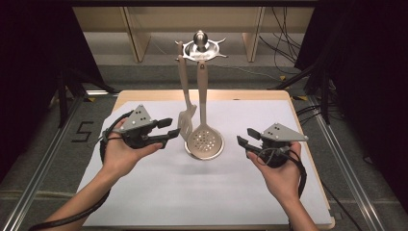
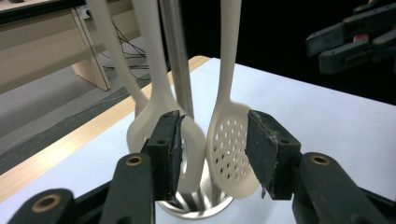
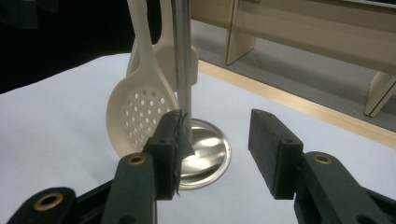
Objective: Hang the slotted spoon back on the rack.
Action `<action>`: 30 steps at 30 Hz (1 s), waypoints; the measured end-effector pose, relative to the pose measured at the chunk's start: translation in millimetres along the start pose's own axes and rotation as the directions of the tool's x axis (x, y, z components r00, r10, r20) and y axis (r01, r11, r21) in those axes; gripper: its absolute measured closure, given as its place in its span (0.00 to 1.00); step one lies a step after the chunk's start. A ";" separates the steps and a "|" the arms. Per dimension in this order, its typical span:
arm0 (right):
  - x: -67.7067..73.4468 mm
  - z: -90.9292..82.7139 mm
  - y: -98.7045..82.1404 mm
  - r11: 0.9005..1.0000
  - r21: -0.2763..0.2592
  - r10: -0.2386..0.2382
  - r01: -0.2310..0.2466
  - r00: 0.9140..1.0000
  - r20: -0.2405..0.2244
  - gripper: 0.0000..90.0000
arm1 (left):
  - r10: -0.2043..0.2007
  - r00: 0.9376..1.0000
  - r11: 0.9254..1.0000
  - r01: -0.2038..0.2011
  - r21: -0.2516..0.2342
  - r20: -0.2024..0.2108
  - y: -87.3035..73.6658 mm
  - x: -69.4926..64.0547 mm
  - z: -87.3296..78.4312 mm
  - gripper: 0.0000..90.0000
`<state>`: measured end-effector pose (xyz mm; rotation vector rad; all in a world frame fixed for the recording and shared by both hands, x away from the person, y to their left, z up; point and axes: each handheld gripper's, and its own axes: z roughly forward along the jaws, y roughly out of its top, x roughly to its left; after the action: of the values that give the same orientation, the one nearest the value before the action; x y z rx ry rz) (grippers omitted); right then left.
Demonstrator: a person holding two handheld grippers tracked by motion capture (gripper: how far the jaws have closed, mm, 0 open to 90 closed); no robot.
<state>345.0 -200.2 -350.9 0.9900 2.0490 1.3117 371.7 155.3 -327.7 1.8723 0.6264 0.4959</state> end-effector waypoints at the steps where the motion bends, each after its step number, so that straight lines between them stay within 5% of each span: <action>1: 0.1 0.2 -0.1 1.000 0.002 0.003 -0.003 1.000 0.000 0.62 | 0.000 1.000 1.000 0.000 -0.001 -0.004 -3.0 0.9 -1.4 0.61; 20: 2.5 3.8 -1.6 1.000 0.005 0.002 -0.002 1.000 -0.001 0.62 | -0.035 0.997 0.999 0.034 -0.011 -0.073 -48.5 14.0 -16.7 0.60; 30: 2.6 4.0 -2.1 1.000 0.014 0.015 -0.015 1.000 -0.001 0.62 | -0.047 0.995 0.999 0.045 -0.030 -0.087 -52.5 15.4 -17.5 0.60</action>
<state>345.8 -196.5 -354.5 1.0129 2.0581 1.3079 363.0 193.7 -369.5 1.8134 0.7159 0.5559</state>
